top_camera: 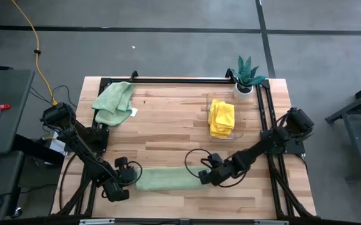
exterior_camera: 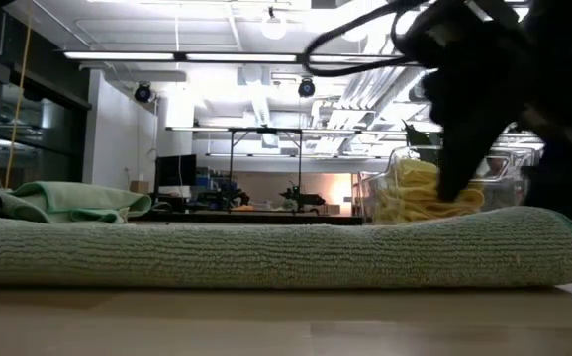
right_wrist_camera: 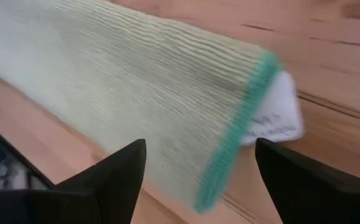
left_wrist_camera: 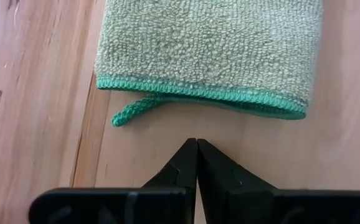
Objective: Fold microfiber towels
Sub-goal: Fold the bottom green microfiber towel
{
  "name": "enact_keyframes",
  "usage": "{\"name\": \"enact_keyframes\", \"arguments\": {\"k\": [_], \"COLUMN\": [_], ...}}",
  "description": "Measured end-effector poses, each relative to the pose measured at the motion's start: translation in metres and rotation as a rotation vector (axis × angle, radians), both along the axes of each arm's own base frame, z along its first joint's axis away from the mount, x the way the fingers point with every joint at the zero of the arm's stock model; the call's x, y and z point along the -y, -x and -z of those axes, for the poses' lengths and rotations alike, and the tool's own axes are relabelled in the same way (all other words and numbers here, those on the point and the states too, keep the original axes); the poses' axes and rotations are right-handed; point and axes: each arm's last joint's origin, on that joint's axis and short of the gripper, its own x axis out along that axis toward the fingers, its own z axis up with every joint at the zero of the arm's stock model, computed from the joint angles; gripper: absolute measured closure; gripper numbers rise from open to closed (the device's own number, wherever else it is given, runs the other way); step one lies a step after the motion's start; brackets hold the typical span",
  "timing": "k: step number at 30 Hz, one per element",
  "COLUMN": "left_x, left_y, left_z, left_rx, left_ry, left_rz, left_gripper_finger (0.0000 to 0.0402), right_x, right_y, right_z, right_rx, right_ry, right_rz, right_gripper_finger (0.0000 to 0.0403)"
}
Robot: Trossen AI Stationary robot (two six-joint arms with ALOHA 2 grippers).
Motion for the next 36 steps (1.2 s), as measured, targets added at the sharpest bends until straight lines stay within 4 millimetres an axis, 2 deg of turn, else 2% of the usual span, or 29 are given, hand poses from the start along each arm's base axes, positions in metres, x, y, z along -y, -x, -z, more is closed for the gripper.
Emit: {"name": "enact_keyframes", "arguments": {"k": [7, 15, 18, 22, 26, 28, 32, 36], "left_x": [0.0, -0.001, -0.002, -0.003, -0.007, -0.011, -0.022, -0.034], "left_y": [0.0, -0.001, -0.002, -0.004, -0.012, -0.022, -0.04, -0.056], "left_z": [0.0, 0.0, 0.0, 0.0, -0.001, -0.003, -0.006, -0.013], "left_rx": [0.003, 0.006, 0.012, 0.014, 0.051, 0.085, 0.138, 0.169], "left_ry": [0.01, 0.011, 0.006, 0.003, 0.011, 0.023, 0.022, -0.013], "left_rz": [-0.015, -0.027, -0.036, -0.043, -0.06, -0.044, -0.026, -0.016], "left_gripper_finger": [0.0401, 0.0401, 0.0401, 0.0401, 0.0401, 0.0401, 0.0401, 0.0401], "right_x": [0.003, 0.011, 0.014, 0.015, 0.017, 0.019, 0.028, 0.037], "right_y": [-0.019, -0.034, -0.036, -0.035, -0.022, -0.012, 0.014, 0.045], "right_z": [0.013, 0.007, 0.007, 0.008, 0.006, 0.0, -0.022, -0.049], "right_rx": [0.049, 0.192, 0.2, 0.176, 0.075, 0.021, -0.098, -0.18], "right_ry": [-0.077, -0.095, -0.082, -0.079, -0.033, 0.017, 0.094, 0.141], "right_rz": [0.0, 0.057, 0.083, 0.048, 0.031, 0.035, 0.05, 0.057], "right_gripper_finger": [0.011, 0.0122, 0.0155, 0.0236, 0.035, 0.0388, 0.0384, 0.0398]}}
